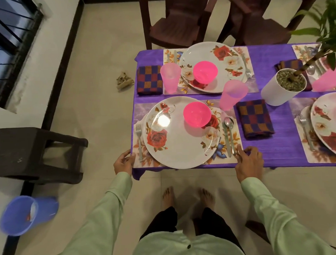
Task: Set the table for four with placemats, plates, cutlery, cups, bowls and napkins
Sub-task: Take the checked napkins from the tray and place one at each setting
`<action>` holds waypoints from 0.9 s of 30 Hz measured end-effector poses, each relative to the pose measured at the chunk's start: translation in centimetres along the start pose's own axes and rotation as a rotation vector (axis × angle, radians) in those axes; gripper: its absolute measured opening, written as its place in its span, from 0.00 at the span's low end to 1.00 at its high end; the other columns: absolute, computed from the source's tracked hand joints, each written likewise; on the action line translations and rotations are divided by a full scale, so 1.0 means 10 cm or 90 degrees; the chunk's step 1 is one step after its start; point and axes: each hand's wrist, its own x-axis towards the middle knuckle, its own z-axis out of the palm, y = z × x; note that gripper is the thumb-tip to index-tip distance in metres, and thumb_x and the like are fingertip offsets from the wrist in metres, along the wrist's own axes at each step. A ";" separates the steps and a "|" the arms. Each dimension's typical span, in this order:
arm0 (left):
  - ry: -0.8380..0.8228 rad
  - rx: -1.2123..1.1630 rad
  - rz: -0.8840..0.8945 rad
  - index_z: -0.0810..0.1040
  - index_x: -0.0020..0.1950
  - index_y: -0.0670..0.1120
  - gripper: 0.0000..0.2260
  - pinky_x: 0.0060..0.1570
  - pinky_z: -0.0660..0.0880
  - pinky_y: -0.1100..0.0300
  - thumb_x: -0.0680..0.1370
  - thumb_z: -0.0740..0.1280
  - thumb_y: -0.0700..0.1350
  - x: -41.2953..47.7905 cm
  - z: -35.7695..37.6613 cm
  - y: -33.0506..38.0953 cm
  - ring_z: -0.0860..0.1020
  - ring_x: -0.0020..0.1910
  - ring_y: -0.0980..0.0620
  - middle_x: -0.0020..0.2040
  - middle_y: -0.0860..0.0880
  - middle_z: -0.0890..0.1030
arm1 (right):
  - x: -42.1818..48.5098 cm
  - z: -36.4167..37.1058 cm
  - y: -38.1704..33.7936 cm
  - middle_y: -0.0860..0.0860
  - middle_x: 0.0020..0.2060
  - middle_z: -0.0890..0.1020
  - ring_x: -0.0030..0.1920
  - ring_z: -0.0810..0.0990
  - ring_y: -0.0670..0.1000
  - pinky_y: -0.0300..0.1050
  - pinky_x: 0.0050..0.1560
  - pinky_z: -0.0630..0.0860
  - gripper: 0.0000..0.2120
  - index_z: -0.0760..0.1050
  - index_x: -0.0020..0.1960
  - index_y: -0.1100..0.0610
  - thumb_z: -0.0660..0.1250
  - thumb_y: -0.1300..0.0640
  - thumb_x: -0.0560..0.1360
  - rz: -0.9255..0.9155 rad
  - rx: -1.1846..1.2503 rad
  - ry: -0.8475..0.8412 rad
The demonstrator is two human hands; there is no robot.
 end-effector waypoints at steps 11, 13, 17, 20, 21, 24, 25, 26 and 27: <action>0.010 0.039 0.012 0.81 0.48 0.56 0.07 0.48 0.80 0.50 0.75 0.73 0.44 0.07 -0.03 -0.04 0.83 0.46 0.41 0.48 0.41 0.84 | -0.01 -0.05 -0.05 0.60 0.58 0.71 0.56 0.70 0.61 0.57 0.54 0.72 0.26 0.73 0.70 0.57 0.72 0.64 0.73 0.009 -0.019 -0.018; 0.009 0.038 0.009 0.81 0.49 0.55 0.06 0.47 0.80 0.52 0.75 0.73 0.44 0.06 -0.03 -0.04 0.83 0.45 0.42 0.48 0.41 0.84 | -0.01 -0.07 -0.07 0.60 0.58 0.71 0.56 0.70 0.61 0.57 0.55 0.71 0.24 0.73 0.70 0.57 0.71 0.63 0.74 0.014 -0.016 -0.017; 0.083 0.149 0.083 0.80 0.57 0.49 0.10 0.41 0.75 0.59 0.77 0.71 0.49 -0.08 0.01 0.00 0.79 0.45 0.48 0.52 0.46 0.81 | -0.06 -0.13 -0.23 0.61 0.58 0.73 0.56 0.72 0.62 0.58 0.55 0.72 0.18 0.76 0.66 0.60 0.68 0.63 0.76 0.038 0.021 0.036; 0.135 0.298 0.272 0.79 0.58 0.45 0.13 0.46 0.72 0.56 0.77 0.70 0.50 -0.14 0.06 0.09 0.76 0.47 0.49 0.51 0.48 0.76 | -0.11 -0.12 -0.45 0.62 0.57 0.76 0.56 0.74 0.61 0.57 0.54 0.74 0.15 0.76 0.65 0.62 0.65 0.62 0.78 0.005 0.129 0.072; 0.131 0.343 0.314 0.80 0.57 0.44 0.11 0.47 0.73 0.55 0.77 0.70 0.49 -0.13 0.11 0.13 0.75 0.47 0.48 0.50 0.48 0.76 | -0.12 -0.11 -0.53 0.61 0.58 0.76 0.57 0.74 0.60 0.56 0.55 0.75 0.16 0.74 0.66 0.61 0.64 0.60 0.80 0.007 0.185 0.062; 0.098 0.424 0.344 0.81 0.55 0.42 0.09 0.50 0.71 0.55 0.77 0.69 0.43 -0.07 0.27 0.28 0.76 0.49 0.45 0.49 0.44 0.77 | -0.09 -0.12 -0.80 0.58 0.60 0.79 0.59 0.77 0.60 0.56 0.60 0.74 0.18 0.71 0.69 0.59 0.64 0.56 0.80 0.083 0.337 0.015; 0.083 0.439 0.332 0.81 0.54 0.42 0.08 0.49 0.69 0.57 0.76 0.69 0.42 -0.05 0.32 0.32 0.76 0.49 0.44 0.49 0.43 0.77 | -0.08 -0.12 -0.87 0.58 0.59 0.79 0.59 0.77 0.60 0.56 0.61 0.73 0.18 0.71 0.69 0.59 0.65 0.56 0.80 0.103 0.354 0.008; 0.070 0.459 0.319 0.81 0.53 0.42 0.08 0.47 0.68 0.58 0.76 0.70 0.42 -0.02 0.36 0.36 0.76 0.48 0.43 0.48 0.43 0.78 | -0.06 -0.12 -0.93 0.58 0.57 0.80 0.59 0.77 0.60 0.56 0.61 0.72 0.19 0.71 0.68 0.59 0.66 0.56 0.79 0.113 0.362 0.003; 0.060 0.482 0.308 0.81 0.53 0.42 0.08 0.46 0.68 0.57 0.76 0.70 0.43 0.01 0.40 0.39 0.76 0.47 0.42 0.48 0.42 0.78 | -0.04 -0.11 -0.97 0.58 0.55 0.81 0.57 0.78 0.60 0.55 0.61 0.72 0.18 0.72 0.67 0.59 0.66 0.56 0.78 0.120 0.367 -0.002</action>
